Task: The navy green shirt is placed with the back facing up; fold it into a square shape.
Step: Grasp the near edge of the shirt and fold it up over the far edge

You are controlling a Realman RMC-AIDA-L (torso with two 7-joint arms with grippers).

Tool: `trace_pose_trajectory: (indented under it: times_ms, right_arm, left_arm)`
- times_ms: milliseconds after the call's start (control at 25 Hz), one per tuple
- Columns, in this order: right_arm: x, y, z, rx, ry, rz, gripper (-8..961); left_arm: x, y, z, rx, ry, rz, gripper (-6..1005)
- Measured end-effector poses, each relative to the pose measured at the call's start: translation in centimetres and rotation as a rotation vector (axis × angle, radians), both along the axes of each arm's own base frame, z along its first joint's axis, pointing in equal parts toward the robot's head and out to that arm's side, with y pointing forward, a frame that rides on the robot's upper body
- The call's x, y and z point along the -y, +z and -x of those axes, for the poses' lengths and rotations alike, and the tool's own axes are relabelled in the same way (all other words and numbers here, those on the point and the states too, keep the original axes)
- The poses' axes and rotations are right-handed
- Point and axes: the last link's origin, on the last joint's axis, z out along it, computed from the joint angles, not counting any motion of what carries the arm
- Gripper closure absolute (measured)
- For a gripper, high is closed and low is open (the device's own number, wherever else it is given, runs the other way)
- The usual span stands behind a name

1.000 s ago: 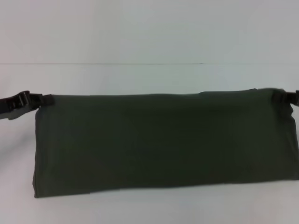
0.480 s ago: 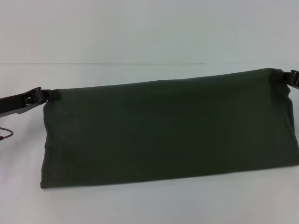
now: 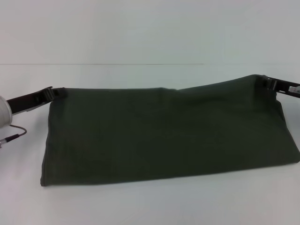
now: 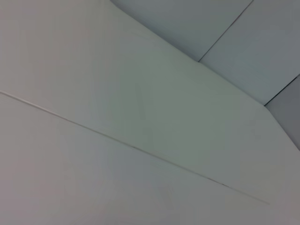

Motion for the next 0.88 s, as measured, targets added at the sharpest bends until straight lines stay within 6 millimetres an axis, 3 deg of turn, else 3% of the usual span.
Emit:
trace_pose_trajectory:
  times_ms: [880]
  right_arm:
    - [-1.1,-1.5,0.0,0.011,-0.073,-0.118,843]
  left_arm:
    - [-0.7,-1.9,0.4,-0.053,0.040,-0.076,936]
